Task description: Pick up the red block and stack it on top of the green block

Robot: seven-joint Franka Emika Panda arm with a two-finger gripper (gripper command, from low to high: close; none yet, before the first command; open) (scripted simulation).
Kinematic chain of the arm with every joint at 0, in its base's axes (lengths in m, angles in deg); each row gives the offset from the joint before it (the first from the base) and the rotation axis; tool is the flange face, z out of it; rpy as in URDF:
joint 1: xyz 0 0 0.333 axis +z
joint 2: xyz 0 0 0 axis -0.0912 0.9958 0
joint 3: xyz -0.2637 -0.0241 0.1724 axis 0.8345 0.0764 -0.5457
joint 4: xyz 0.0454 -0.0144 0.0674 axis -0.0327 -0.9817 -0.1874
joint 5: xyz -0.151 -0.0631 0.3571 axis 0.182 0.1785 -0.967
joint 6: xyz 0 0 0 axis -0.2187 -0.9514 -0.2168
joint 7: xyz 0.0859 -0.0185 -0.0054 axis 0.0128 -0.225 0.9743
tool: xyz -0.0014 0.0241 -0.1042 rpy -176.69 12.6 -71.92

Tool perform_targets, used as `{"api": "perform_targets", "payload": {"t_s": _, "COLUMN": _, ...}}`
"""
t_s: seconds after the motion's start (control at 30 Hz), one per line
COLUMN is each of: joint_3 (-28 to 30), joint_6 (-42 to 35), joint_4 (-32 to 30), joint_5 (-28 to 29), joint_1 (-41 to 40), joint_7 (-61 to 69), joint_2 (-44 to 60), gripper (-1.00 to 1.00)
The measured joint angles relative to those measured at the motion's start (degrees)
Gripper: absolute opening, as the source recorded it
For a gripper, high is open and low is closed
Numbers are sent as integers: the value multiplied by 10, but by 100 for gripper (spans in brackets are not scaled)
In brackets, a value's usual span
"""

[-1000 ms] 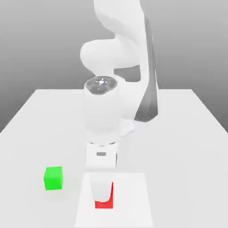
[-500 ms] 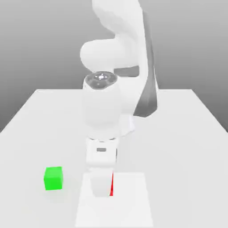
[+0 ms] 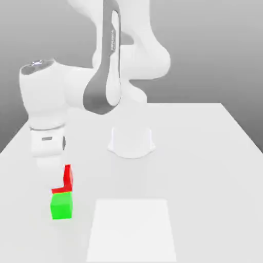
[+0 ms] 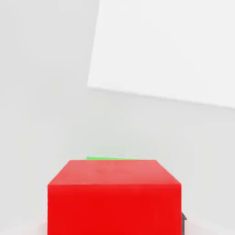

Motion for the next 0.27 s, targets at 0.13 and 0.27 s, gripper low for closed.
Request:
{"api": "perform_targets", "payload": {"t_s": 0.13, "joint_3": -10, "joint_6": 28, "joint_4": 2, "joint_5": -53, "joint_1": 0, "joint_7": 38, "joint_2": 35, "gripper": -100}}
{"api": "perform_targets", "payload": {"t_s": 0.27, "joint_3": -19, "joint_6": 63, "joint_4": 1, "joint_5": -78, "joint_1": -5, "joint_7": 56, "joint_2": 64, "gripper": -100}}
